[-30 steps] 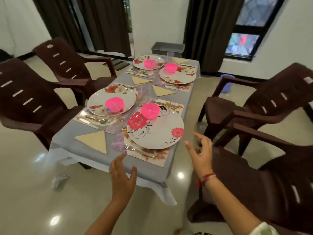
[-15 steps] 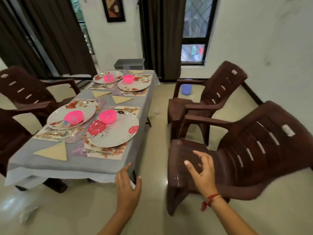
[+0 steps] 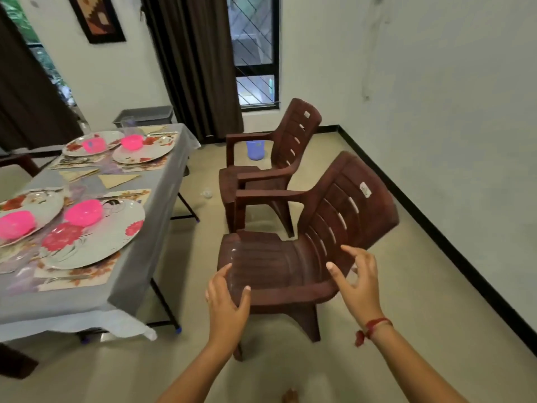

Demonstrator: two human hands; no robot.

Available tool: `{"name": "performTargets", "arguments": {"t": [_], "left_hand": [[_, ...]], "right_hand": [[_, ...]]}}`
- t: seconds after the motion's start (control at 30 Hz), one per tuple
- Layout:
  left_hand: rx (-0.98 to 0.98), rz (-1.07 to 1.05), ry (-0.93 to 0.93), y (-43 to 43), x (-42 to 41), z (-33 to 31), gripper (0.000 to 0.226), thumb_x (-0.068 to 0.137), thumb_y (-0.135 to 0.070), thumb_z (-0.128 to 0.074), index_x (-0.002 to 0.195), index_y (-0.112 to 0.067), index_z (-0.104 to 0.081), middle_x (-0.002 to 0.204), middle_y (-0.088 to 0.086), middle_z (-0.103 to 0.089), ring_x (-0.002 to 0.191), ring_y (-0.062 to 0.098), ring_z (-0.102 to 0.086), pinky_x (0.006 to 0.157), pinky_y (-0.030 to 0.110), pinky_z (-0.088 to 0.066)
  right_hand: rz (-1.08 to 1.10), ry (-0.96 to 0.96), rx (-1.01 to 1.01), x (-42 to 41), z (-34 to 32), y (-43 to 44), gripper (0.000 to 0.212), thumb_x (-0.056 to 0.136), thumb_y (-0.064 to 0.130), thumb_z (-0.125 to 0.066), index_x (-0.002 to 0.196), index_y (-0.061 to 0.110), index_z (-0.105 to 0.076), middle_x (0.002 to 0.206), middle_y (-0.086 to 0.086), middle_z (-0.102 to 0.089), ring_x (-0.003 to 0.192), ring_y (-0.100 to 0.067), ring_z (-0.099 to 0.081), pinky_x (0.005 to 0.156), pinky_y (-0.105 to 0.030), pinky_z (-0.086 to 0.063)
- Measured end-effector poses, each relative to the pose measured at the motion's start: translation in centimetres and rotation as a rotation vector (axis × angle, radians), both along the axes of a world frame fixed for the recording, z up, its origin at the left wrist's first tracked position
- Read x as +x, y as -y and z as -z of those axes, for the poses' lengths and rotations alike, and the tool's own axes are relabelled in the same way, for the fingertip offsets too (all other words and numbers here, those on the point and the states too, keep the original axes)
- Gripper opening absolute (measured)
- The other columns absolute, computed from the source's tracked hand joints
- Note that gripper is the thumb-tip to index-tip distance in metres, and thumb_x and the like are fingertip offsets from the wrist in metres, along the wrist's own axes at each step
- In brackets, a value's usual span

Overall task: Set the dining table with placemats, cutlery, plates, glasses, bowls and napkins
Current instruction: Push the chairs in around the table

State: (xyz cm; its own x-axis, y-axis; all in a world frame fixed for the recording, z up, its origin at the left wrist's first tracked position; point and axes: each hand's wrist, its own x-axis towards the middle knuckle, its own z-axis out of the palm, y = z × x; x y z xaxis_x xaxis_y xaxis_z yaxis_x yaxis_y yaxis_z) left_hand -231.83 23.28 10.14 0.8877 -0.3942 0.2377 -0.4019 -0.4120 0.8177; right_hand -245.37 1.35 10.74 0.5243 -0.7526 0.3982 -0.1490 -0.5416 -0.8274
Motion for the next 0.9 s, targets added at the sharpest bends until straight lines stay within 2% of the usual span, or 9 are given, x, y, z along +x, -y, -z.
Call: {"name": "performTargets", "arguments": {"t": [0.13, 0.23, 0.33, 0.47, 0.53, 0.63, 0.7, 0.8, 0.9], "left_hand": [[0.035, 0.054, -0.025, 6.7, -0.3, 1.3, 0.054, 0.088, -0.023, -0.065, 0.135, -0.025, -0.039, 0.132, 0.000, -0.038, 0.124, 0.021, -0.038, 0.108, 0.043, -0.033], [0.034, 0.066, -0.028, 12.5, -0.5, 2.0, 0.055, 0.088, -0.020, -0.066, 0.136, -0.020, -0.040, 0.130, -0.001, -0.038, 0.125, 0.017, -0.035, 0.110, 0.033, -0.019], [0.046, 0.069, -0.049, 18.8, -0.4, 2.2, 0.054, 0.087, -0.018, -0.066, 0.136, -0.017, -0.042, 0.128, -0.001, -0.038, 0.122, 0.018, -0.036, 0.107, 0.033, -0.021], [0.074, 0.106, -0.103, 27.4, -0.5, 1.7, 0.058, 0.083, -0.043, -0.053, 0.132, -0.012, -0.046, 0.127, 0.006, -0.044, 0.119, 0.025, -0.042, 0.103, 0.033, -0.023], [0.084, 0.136, -0.112, 31.5, -0.2, 0.8, 0.063, 0.081, -0.049, -0.049, 0.133, -0.014, -0.045, 0.129, 0.005, -0.042, 0.121, 0.023, -0.039, 0.103, 0.033, -0.024], [0.089, 0.163, -0.100, 36.3, 0.0, -0.5, 0.056, 0.086, -0.033, -0.064, 0.135, -0.019, -0.042, 0.133, 0.002, -0.037, 0.124, 0.018, -0.033, 0.105, 0.038, -0.028], [0.110, 0.140, -0.109, 39.0, 0.0, -1.3, 0.057, 0.087, -0.027, -0.067, 0.136, -0.020, -0.039, 0.136, 0.001, -0.033, 0.128, 0.019, -0.029, 0.106, 0.040, -0.029], [0.147, 0.066, -0.151, 42.6, 0.1, -2.0, 0.063, 0.086, -0.033, -0.068, 0.139, -0.023, -0.035, 0.142, 0.001, -0.028, 0.132, 0.023, -0.024, 0.107, 0.045, -0.032], [0.210, -0.009, -0.167, 46.1, 0.5, -1.7, 0.073, 0.082, -0.047, -0.067, 0.142, -0.023, -0.031, 0.145, 0.002, -0.025, 0.136, 0.025, -0.022, 0.108, 0.050, -0.030]], "right_hand": [[0.065, -0.066, -0.021, -1.4, -0.5, 7.8, 0.041, 0.083, 0.039, -0.069, 0.120, 0.025, -0.056, 0.113, 0.008, -0.042, 0.111, -0.019, -0.047, 0.095, -0.046, -0.046], [0.108, -0.097, -0.072, -1.3, -1.3, 14.5, 0.045, 0.085, 0.051, -0.055, 0.119, 0.022, -0.057, 0.113, 0.004, -0.044, 0.108, -0.014, -0.044, 0.093, -0.043, -0.047], [0.130, -0.117, -0.083, -0.6, -1.9, 21.6, 0.048, 0.088, 0.052, -0.044, 0.121, 0.019, -0.056, 0.117, -0.001, -0.046, 0.111, -0.015, -0.044, 0.095, -0.044, -0.046], [0.102, -0.267, -0.122, 0.5, -2.5, 29.9, 0.031, 0.096, 0.020, -0.045, 0.126, 0.017, -0.053, 0.124, -0.007, -0.045, 0.116, -0.022, -0.044, 0.101, -0.040, -0.041], [0.055, -0.397, -0.184, 1.1, -2.8, 33.4, 0.041, 0.093, 0.002, -0.043, 0.130, 0.017, -0.050, 0.127, -0.009, -0.045, 0.118, -0.023, -0.043, 0.103, -0.034, -0.036], [-0.020, -0.573, -0.299, 2.2, -2.7, 37.5, 0.058, 0.088, -0.008, -0.043, 0.140, 0.019, -0.041, 0.134, -0.010, -0.041, 0.121, -0.026, -0.042, 0.104, -0.034, -0.038], [-0.118, -0.638, -0.410, 3.5, -2.3, 40.3, 0.065, 0.087, -0.004, -0.050, 0.144, 0.021, -0.034, 0.137, -0.010, -0.040, 0.122, -0.026, -0.042, 0.105, -0.035, -0.040], [-0.295, -0.718, -0.603, 6.4, -1.4, 44.2, 0.082, 0.078, 0.008, -0.070, 0.147, 0.023, -0.027, 0.141, -0.011, -0.040, 0.123, -0.030, -0.047, 0.103, -0.037, -0.042], [-0.510, -0.653, -0.813, 10.7, -0.7, 47.3, 0.094, 0.068, 0.015, -0.078, 0.146, 0.024, -0.025, 0.141, -0.014, -0.042, 0.120, -0.033, -0.051, 0.095, -0.042, -0.049]]}}
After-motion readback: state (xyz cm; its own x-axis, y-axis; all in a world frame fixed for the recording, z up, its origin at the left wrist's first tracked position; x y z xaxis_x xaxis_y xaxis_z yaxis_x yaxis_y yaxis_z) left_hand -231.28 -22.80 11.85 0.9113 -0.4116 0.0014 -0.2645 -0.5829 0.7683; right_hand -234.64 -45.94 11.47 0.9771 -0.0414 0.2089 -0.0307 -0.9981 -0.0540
